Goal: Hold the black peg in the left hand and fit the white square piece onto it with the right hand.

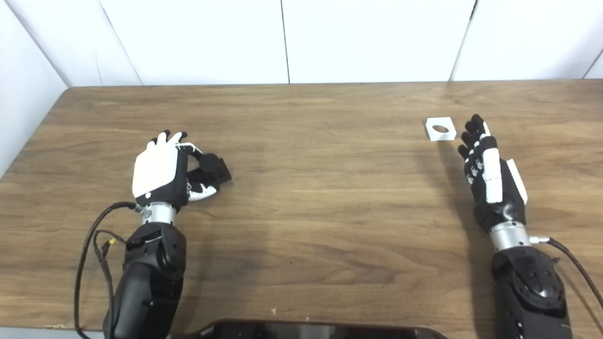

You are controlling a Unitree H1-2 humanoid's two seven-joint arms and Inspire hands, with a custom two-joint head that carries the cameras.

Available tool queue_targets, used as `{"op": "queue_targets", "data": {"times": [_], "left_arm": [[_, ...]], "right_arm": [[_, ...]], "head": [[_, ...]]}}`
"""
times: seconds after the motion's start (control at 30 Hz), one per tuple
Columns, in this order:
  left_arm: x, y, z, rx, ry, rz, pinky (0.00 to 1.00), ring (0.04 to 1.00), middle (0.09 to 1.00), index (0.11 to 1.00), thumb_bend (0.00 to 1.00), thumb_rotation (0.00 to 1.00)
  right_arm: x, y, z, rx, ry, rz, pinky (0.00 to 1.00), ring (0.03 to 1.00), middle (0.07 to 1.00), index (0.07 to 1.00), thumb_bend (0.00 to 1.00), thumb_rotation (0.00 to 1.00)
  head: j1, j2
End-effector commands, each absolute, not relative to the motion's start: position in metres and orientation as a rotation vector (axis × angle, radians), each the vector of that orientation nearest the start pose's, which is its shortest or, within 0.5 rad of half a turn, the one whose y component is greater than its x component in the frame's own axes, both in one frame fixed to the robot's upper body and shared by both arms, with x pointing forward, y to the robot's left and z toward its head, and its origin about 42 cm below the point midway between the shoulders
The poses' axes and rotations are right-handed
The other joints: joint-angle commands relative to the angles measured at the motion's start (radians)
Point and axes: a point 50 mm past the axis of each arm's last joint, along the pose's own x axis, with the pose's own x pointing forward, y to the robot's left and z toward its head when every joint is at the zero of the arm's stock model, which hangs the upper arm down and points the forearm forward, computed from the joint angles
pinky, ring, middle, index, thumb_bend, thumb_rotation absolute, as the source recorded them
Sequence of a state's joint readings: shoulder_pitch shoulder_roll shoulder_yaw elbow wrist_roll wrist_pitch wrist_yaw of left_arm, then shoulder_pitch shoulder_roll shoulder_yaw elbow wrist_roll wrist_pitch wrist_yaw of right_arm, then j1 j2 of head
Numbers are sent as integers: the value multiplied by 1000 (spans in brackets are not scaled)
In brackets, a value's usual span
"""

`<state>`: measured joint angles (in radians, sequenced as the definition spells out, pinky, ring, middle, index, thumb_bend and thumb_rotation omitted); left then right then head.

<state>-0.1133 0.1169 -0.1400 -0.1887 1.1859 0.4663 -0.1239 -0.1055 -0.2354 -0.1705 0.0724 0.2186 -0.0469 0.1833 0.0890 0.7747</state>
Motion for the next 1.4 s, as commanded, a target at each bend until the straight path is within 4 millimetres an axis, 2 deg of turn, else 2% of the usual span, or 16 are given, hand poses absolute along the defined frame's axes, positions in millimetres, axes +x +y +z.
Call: {"op": "queue_targets", "data": {"times": [0.0,0.17,0.53,0.73,1.23,1.37], "left_arm": [[311,222,169,1232,74,201,1000,1000,926,493,509,63],[307,213,170,1214,44,170,997,1000,917,493,509,63],[288,175,168,1197,18,50,977,1000,940,494,508,66],[280,160,167,1186,-9,8,972,1000,936,494,509,65],[256,133,162,1126,-99,-105,938,1000,922,493,509,66],[250,125,162,1116,-100,-145,955,1000,934,494,508,67]], "right_arm": [[302,-311,102,26,-45,27,1000,1000,1000,1000,537,1000],[302,-309,103,34,-46,30,1000,1000,1000,1000,528,1000],[300,-305,102,39,-40,36,1000,1000,1000,1000,523,1000],[298,-303,102,48,-44,30,1000,1000,1000,1000,501,1000],[293,-301,100,60,-28,29,1000,1000,1000,1000,533,1000],[293,-300,101,41,-26,21,1000,1000,1000,1000,552,1000]], "head": [[0,1],[-2,4],[-11,8],[-23,10],[-46,15],[-54,16]]}}
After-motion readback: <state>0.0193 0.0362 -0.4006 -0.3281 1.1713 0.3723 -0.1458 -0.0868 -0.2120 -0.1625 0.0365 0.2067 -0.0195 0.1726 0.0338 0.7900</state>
